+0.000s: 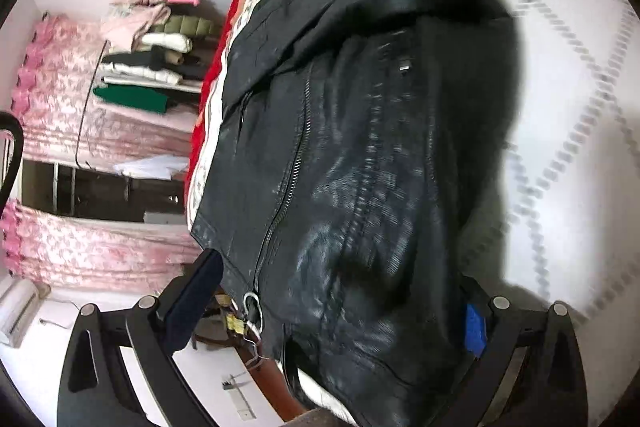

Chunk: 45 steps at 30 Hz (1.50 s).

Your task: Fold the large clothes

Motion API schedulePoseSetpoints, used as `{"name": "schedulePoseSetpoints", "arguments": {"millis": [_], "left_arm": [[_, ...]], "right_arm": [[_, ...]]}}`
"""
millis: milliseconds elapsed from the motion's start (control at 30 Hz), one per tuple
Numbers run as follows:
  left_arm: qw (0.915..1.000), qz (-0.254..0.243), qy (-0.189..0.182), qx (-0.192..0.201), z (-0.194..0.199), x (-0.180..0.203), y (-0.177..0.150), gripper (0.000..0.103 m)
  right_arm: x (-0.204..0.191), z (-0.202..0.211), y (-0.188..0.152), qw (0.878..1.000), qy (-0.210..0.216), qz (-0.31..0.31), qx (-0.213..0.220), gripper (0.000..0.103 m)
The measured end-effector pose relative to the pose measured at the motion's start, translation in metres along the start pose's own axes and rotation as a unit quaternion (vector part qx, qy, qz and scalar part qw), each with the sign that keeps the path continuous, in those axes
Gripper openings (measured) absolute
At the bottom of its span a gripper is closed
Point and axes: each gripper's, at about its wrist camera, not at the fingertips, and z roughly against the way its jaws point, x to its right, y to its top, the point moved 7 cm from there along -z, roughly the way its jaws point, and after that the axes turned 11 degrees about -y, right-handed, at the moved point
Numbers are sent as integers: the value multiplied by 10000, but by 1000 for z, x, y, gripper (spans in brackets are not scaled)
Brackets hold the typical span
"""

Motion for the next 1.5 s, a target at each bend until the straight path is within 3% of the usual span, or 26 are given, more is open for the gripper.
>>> {"name": "schedulePoseSetpoints", "arguments": {"millis": [167, 300, 333, 400, 467, 567, 600, 733, 833, 1067, 1200, 1333, 1400, 1433, 1500], "left_arm": [[9999, 3, 114, 54, -4, -9, 1, 103], [9997, 166, -181, -53, -4, -14, 0, 103], [9995, 149, -262, -30, -3, -13, -1, 98], [9987, 87, -509, 38, 1, -7, -6, 80], [9973, -77, -725, 83, 7, 5, -9, 47], [9949, -174, -986, 126, 16, 19, -14, 15], [9941, -161, -1059, 141, 18, 21, -14, 10], [9900, 169, -1390, 190, 29, 8, -9, 4], [9874, 312, -1523, 306, 41, -9, -3, 3], [9839, 654, -1640, 265, 40, -44, 11, 3], [9826, 738, -1690, 215, 33, -51, 15, 3], [9808, 771, -1784, 173, 30, -53, 15, 3], [9794, 815, -1840, 152, 29, -56, 15, 3], [9788, 839, -1864, 145, 28, -58, 16, 3], [9765, 910, -1951, 109, 26, -62, 17, 3]], "right_arm": [[-24, -8, -2, 9998, 173, 27, 55, 91], [-48, -8, 2, 9986, 499, 112, 131, 91], [-52, -7, 2, 9983, 553, 128, 141, 91], [-57, -5, 1, 9978, 629, 151, 141, 91], [-59, -6, -1, 9976, 665, 161, 134, 91], [-62, -10, -2, 9971, 724, 234, 87, 91], [-65, -12, -3, 9968, 757, 260, 76, 91], [-77, -14, -1, 9941, 1026, 329, 93, 91], [-96, -11, 5, 9869, 1587, 269, 45, 91], [-139, -2, 28, 9470, 3197, -239, -205, 91], [-157, -19, 39, 9327, 3533, -610, -392, 91], [-172, -21, 52, 9206, 3820, -748, -298, 91], [-179, -23, 60, 9219, 3800, -728, -203, 67], [-183, -24, 61, 9256, 3722, -661, -216, 45], [-194, -27, 63, 9293, 3628, -672, -181, 35]]}}
